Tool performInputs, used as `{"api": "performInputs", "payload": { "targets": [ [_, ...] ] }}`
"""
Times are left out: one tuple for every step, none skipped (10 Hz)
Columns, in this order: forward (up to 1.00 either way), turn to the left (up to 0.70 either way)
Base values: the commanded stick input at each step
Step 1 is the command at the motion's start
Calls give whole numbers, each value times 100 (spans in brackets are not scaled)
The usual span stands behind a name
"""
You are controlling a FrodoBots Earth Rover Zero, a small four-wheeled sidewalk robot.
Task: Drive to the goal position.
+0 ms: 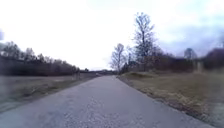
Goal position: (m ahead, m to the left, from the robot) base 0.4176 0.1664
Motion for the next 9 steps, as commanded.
{"api": "performInputs", "payload": {
  "targets": [
    [38, 0],
    [38, 0],
    [38, 0],
    [38, 0],
    [38, 0],
    [38, 0],
    [38, 0],
    [38, 0],
    [38, 0]
  ]
}}
